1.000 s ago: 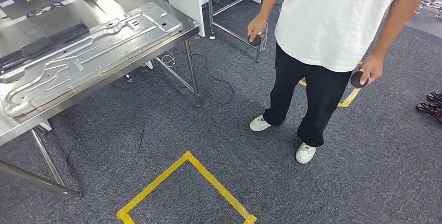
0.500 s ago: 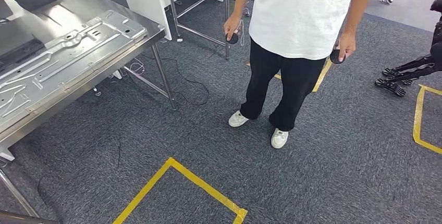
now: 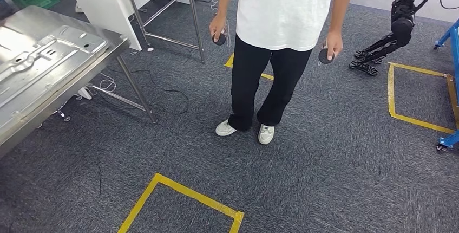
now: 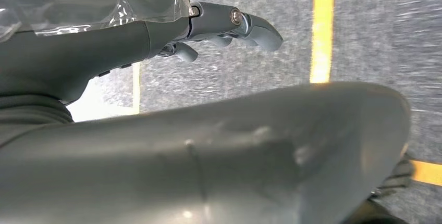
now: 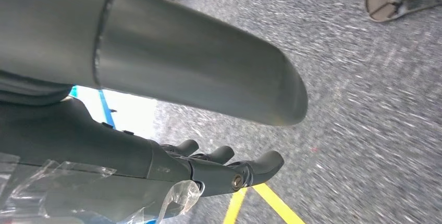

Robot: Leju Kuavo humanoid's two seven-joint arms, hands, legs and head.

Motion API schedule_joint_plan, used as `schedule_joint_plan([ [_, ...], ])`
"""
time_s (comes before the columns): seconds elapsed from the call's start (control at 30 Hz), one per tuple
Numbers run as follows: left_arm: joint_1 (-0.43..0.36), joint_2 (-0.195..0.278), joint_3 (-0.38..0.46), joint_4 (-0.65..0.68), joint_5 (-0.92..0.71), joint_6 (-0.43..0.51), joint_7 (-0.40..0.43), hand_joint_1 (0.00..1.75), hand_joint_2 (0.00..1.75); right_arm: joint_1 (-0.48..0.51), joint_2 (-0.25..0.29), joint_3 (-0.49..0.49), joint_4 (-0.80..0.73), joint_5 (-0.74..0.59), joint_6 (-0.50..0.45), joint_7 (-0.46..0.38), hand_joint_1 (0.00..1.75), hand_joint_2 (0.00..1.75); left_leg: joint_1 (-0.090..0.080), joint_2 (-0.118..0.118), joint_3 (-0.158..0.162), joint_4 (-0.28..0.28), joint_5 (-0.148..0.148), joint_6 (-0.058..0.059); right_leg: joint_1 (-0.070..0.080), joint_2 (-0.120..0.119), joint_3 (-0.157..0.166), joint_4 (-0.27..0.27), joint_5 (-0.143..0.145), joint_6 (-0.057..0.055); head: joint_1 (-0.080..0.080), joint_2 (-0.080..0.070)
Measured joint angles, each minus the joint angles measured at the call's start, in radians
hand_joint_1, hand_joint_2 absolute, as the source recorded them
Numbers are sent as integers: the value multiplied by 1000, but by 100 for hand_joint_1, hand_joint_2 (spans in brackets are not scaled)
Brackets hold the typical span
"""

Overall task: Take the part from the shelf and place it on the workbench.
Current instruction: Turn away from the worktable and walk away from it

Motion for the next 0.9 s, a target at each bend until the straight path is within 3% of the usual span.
schedule_joint_plan([
  [0.07, -9, 0, 0, 0, -1, 0, -3, 0, 0, -5, -2, 5, 0, 14, 0, -8, 0, 0, 9, -46, -43, 108, -66, -11, 2, 14, -2, -1, 4, -9, -1, 0],
  [0.13, -12, 0, 0, 0, 0, 0, -3, 0, 0, -8, -4, 13, 0, 25, 0, -11, 0, 0, 12, -69, -114, 265, -138, -15, 8, 31, -6, -1, 7, -14, -2, 0],
  [0.17, -11, 0, 0, 0, 3, 0, -3, 0, 0, -7, -5, 16, 0, 27, 0, -12, 0, 0, 12, -72, -140, 316, -153, -14, 9, 43, -9, -1, 9, -15, -2, 0],
  [0.2, -12, 0, 0, 0, 7, 0, -4, 0, 0, -6, -5, 18, 0, 28, 0, -11, 0, 0, 11, -75, -147, 328, -146, -10, 11, 56, -11, -1, 11, -15, -2, 0],
  [0.23, -12, 0, 0, 0, 10, 0, -4, 0, 0, -6, -5, 21, 0, 28, 0, -10, 0, 0, 9, -80, -133, 292, -117, -3, 12, 68, -12, -1, 13, -15, -3, 0],
  [0.27, -13, 0, 0, 0, 12, -1, -4, 0, 0, -6, -5, 23, 0, 28, -1, -10, 0, 0, 6, -92, -102, 221, -73, 6, 12, 81, -11, -1, 14, -14, -3, 0],
  [0.33, -14, 1, 0, 0, 12, -4, -2, 0, 0, -6, -4, 27, 0, 22, -6, -10, 0, 0, 1, -145, -37, 66, 8, 27, 7, 105, -15, -2, 20, -10, -3, 0],
  [0.4, -11, 1, 0, 0, 11, -10, 3, 0, 0, -6, -4, 31, 0, 17, -13, -12, 0, 0, -4, -180, -17, 7, 34, 37, -2, 129, -25, -3, 28, -1, -2, 0],
  [0.47, -9, 0, 0, 0, 8, -15, 12, 0, 0, -4, -9, 35, 0, 17, -17, -8, 0, 0, -2, -159, -11, -13, 41, 40, -6, 154, -31, -11, 37, 12, -3, 0],
  [0.5, -9, -2, -1, 0, 6, -19, 17, 0, 0, -3, -13, 37, 0, 17, -18, -6, 0, 0, 1, -146, -3, -29, 46, 43, -2, 148, -34, -8, 33, 18, -2, 0],
  [0.53, -10, -3, -2, 0, 3, -22, 22, 0, 0, -2, -17, 39, 0, 16, -18, -3, 0, 0, 4, -131, 5, -45, 53, 45, 4, 126, -45, 16, 16, 21, -1, 0],
  [0.6, -7, -4, -3, 0, 0, -25, 30, 0, 0, -4, -25, 41, 0, 8, -19, -4, 0, 0, 5, -100, 11, -60, 61, 49, 12, 62, -100, 139, -54, 24, 0, 0],
  [0.67, -3, -4, -4, 0, 3, -24, 31, 0, 0, -5, -33, 41, 0, -2, -19, -8, 0, 0, 2, -68, 7, -60, 62, 50, 10, 35, -162, 278, -111, 30, -2, 0],
  [0.7, -2, -4, -4, 0, 8, -23, 26, 0, 0, -5, -36, 41, 0, -4, -19, -9, 0, 0, 2, -53, 5, -59, 62, 49, 8, 31, -171, 301, -114, 33, -3, 0],
  [0.73, -3, -4, -4, 0, 13, -23, 19, 0, 0, -4, -39, 41, 0, -5, -20, -10, 0, 0, 2, -40, 3, -58, 62, 48, 7, 26, -155, 280, -97, 36, -4, 0],
  [0.8, -12, -5, -4, 0, 16, -22, 3, 0, 0, -3, -45, 42, 0, -5, -22, -14, 0, 0, 2, -18, 2, -51, 56, 41, 5, -6, -68, 133, -33, 40, -4, 0],
  [0.87, -24, -6, -4, 0, 11, -22, -4, 0, 0, -4, -49, 45, 0, -3, -23, -19, 0, 0, -3, 0, -2, -37, 46, 30, 9, -41, 0, 9, 9, 31, -4, 0],
  [0.9, -30, -6, -4, 0, 9, -22, -4, 0, 0, -4, -50, 46, 0, -2, -23, -21, 0, 0, -6, 9, -4, -31, 42, 25, 11, -47, 10, -13, 12, 23, -4, 0],
])
